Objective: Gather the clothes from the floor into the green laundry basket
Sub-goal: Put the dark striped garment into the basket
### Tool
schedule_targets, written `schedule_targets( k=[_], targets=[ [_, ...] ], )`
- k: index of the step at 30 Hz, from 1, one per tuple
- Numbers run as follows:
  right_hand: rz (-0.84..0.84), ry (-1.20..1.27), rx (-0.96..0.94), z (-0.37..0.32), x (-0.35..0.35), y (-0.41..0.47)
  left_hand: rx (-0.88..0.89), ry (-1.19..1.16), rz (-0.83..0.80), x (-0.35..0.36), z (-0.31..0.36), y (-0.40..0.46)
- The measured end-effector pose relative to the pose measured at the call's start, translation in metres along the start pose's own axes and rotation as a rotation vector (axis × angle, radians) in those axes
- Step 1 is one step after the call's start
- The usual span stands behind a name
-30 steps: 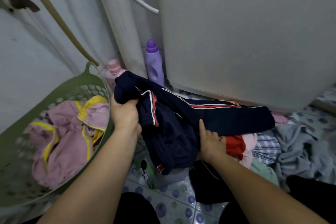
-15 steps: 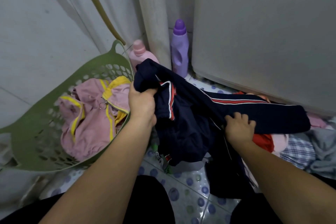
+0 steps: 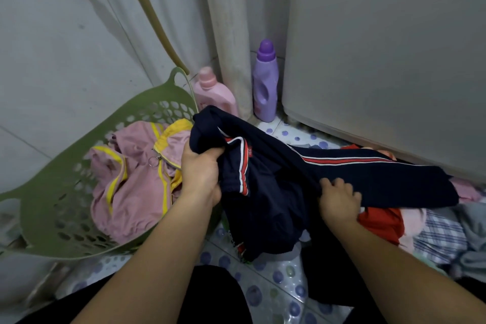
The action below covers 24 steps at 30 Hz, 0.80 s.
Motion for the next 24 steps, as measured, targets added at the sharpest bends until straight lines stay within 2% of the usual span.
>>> schedule_targets(
  k=[3,7,11,14,17,20,24],
  targets=[
    [-0.062,0.158,0.031,0.005,-0.01,0.007,0.012,0.013,0.006,-0.004,0.003,0.003],
    [-0.025,0.719,0.16,0.004,-0.06,0.0,0.034,-0.008,0.05,-0.008,0.006,0.007],
    [-0.023,1.358,0.169,-0.029,-0.127,-0.018,0.035,-0.018,0.064,-0.01,0.011,0.004],
    [-0.13,1.838,0.049,-0.066,-0.18,-0.035,0.081,-0.039,0.065,-0.009,0.031,-0.003],
    [-0.244,2.137,-0.137,-0.101,-0.236,-0.058,0.189,-0.086,0.064,-0.012,0.071,-0.013],
    [-0.385,2.299,-0.302,-0.137,-0.282,-0.08,0.299,-0.188,0.078,-0.019,0.117,-0.022],
    [-0.537,2.352,-0.48,-0.189,-0.336,-0.107,0.465,-0.307,0.111,-0.05,0.183,-0.029]
  ],
)
Point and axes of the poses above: each hand's wrist, its own y-axis towards the middle knuckle, its own x-axis out of the palm, z = x × y, the point moved 7 cm from there along y, towards the middle knuckle, and after that the axes turned 11 degrees about -y, right-handed, at the moved point
